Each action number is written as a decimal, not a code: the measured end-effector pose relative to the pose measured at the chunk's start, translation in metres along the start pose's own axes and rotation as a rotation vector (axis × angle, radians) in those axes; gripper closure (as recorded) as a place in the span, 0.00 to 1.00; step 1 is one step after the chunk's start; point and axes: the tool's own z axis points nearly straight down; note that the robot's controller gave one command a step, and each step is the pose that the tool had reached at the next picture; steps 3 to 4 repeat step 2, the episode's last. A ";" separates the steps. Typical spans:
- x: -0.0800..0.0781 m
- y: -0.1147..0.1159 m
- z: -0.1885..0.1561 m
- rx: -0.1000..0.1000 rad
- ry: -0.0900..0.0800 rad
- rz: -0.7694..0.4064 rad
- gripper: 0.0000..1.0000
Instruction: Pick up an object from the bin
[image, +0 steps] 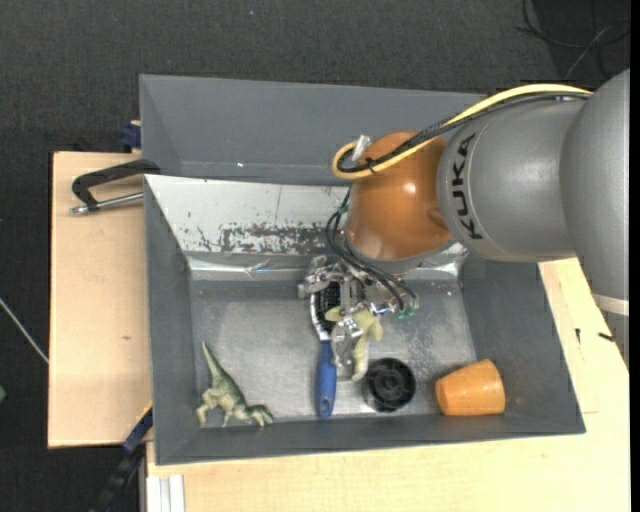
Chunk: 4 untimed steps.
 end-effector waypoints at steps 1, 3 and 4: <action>0.001 0.000 -0.001 0.000 0.004 -0.003 1.00; 0.001 -0.006 -0.129 0.005 -0.021 0.010 1.00; 0.001 -0.006 -0.129 0.005 -0.021 0.010 1.00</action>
Offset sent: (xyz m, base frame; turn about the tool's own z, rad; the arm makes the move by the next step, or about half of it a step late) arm 0.0000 0.0000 0.0000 0.0000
